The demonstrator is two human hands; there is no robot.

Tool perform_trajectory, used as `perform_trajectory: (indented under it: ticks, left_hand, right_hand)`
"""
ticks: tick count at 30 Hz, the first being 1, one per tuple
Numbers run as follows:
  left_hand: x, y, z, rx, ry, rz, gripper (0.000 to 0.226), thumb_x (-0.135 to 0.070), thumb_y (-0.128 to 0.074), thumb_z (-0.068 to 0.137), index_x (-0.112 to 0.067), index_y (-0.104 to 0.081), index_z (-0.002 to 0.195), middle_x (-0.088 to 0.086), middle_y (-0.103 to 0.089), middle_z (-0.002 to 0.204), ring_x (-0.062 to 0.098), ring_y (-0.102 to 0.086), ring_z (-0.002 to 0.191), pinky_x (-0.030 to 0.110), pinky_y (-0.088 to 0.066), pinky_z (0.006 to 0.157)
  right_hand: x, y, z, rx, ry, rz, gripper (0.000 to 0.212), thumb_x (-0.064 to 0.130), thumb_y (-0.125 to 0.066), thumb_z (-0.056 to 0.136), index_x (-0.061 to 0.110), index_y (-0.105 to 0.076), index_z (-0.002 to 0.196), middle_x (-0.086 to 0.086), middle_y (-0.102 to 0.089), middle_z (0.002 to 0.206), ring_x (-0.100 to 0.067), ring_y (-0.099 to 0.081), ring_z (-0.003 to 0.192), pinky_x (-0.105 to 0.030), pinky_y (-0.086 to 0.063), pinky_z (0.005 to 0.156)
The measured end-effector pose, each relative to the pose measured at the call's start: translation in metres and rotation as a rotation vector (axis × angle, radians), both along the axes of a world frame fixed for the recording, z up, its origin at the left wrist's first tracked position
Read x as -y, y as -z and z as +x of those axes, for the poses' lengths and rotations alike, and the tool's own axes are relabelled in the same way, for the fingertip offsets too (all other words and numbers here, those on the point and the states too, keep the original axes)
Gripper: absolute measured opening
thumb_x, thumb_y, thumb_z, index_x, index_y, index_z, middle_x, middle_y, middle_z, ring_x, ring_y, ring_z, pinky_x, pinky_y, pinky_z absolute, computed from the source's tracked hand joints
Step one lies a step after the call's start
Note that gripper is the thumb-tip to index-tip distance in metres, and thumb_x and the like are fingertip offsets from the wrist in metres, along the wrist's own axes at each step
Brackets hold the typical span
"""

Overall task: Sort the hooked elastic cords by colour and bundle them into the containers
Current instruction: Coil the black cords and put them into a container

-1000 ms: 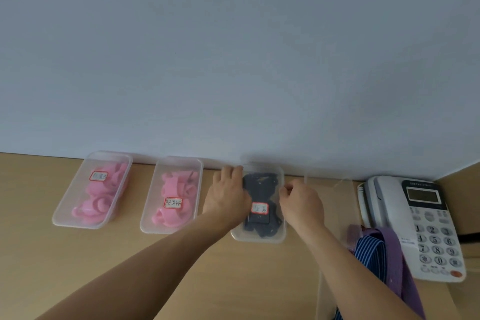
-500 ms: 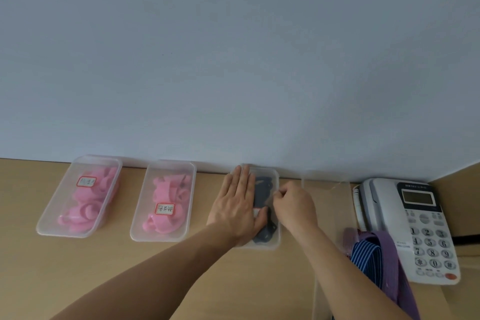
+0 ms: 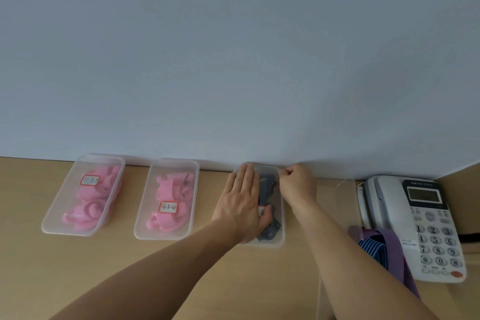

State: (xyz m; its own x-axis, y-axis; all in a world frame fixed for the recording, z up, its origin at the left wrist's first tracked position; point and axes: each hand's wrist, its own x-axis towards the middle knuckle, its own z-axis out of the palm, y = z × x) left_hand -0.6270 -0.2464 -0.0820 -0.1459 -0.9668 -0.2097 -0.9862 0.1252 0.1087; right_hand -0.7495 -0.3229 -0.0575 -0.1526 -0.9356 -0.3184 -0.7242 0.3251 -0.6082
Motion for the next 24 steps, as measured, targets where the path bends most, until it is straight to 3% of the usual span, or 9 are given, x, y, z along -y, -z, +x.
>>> perform_trajectory:
  ticks: [3, 7, 10, 12, 14, 17, 21, 24]
  left_hand:
    - [0.0, -0.001, 0.0, 0.003, 0.003, -0.013, 0.08, -0.055, -0.013, 0.095, -0.004, 0.004, 0.154, 0.019, 0.012, 0.161, 0.029, 0.015, 0.149, 0.044, 0.006, 0.122]
    - [-0.001, 0.003, 0.0, -0.009, 0.034, -0.009, 0.072, -0.053, -0.007, 0.093, -0.02, 0.01, 0.154, 0.02, 0.02, 0.16, 0.032, 0.02, 0.148, 0.046, 0.008, 0.121]
    - [0.0, 0.005, 0.0, 0.002, 0.04, -0.014, 0.077, -0.054, 0.003, 0.086, -0.019, 0.008, 0.155, 0.018, 0.022, 0.159, 0.032, 0.021, 0.148, 0.047, 0.006, 0.121]
    - [0.0, 0.006, 0.0, 0.009, 0.042, -0.011, 0.078, -0.054, 0.003, 0.086, -0.017, 0.006, 0.155, 0.018, 0.02, 0.16, 0.032, 0.02, 0.148, 0.048, 0.005, 0.121]
    - [0.001, 0.005, 0.0, 0.024, 0.044, -0.01, 0.079, -0.053, 0.003, 0.086, -0.016, 0.004, 0.155, 0.019, 0.018, 0.16, 0.033, 0.018, 0.148, 0.048, 0.004, 0.121]
    - [0.001, 0.004, -0.001, 0.042, 0.033, -0.01, 0.081, -0.053, 0.004, 0.084, -0.015, 0.003, 0.156, 0.02, 0.015, 0.161, 0.034, 0.015, 0.149, 0.049, 0.003, 0.121]
    - [0.0, 0.004, 0.003, 0.046, 0.013, -0.014, 0.073, -0.051, -0.006, 0.092, -0.015, 0.004, 0.155, 0.02, 0.014, 0.161, 0.035, 0.014, 0.149, 0.049, 0.003, 0.121]
    - [0.0, 0.005, 0.003, 0.056, 0.025, -0.022, 0.071, -0.05, -0.011, 0.095, -0.015, 0.004, 0.155, 0.02, 0.014, 0.161, 0.035, 0.014, 0.149, 0.049, 0.003, 0.121]
  right_hand:
    - [-0.002, -0.003, 0.0, -0.009, -0.018, 0.027, 0.022, 0.017, -0.055, 0.092, 0.006, -0.073, 0.088, -0.015, -0.072, 0.093, -0.034, -0.065, 0.093, -0.026, -0.039, 0.067]
    - [-0.03, -0.001, -0.007, -0.111, -0.098, 0.071, 0.021, 0.011, -0.053, 0.086, 0.013, -0.064, 0.068, -0.004, -0.064, 0.071, -0.031, -0.062, 0.081, -0.026, -0.033, 0.056]
    - [-0.05, 0.003, -0.012, -0.081, -0.051, 0.064, 0.016, 0.016, -0.054, 0.092, 0.016, -0.07, 0.089, -0.005, -0.071, 0.093, -0.028, -0.062, 0.094, -0.023, -0.033, 0.064]
    - [-0.049, 0.001, -0.013, -0.077, -0.028, 0.051, 0.017, 0.017, -0.055, 0.091, 0.013, -0.072, 0.092, -0.007, -0.072, 0.097, -0.029, -0.063, 0.096, -0.024, -0.035, 0.066]
    - [-0.046, -0.001, -0.013, -0.074, -0.04, 0.064, 0.018, 0.014, -0.055, 0.088, 0.01, -0.071, 0.081, -0.009, -0.071, 0.086, -0.031, -0.063, 0.089, -0.029, -0.039, 0.064]
    - [-0.053, -0.004, -0.015, -0.085, -0.09, 0.11, 0.021, 0.016, -0.056, 0.089, 0.009, -0.063, 0.07, -0.005, -0.063, 0.071, -0.031, -0.06, 0.079, -0.029, -0.034, 0.058]
    - [-0.084, 0.002, -0.021, -0.011, -0.137, 0.15, 0.02, 0.02, -0.057, 0.091, 0.013, -0.068, 0.075, -0.007, -0.068, 0.068, -0.027, -0.067, 0.07, -0.033, -0.053, 0.065]
    - [-0.094, 0.001, -0.023, 0.073, -0.054, 0.141, 0.021, 0.023, -0.058, 0.093, 0.021, -0.065, 0.074, -0.004, -0.069, 0.064, -0.023, -0.068, 0.066, -0.038, -0.056, 0.069]
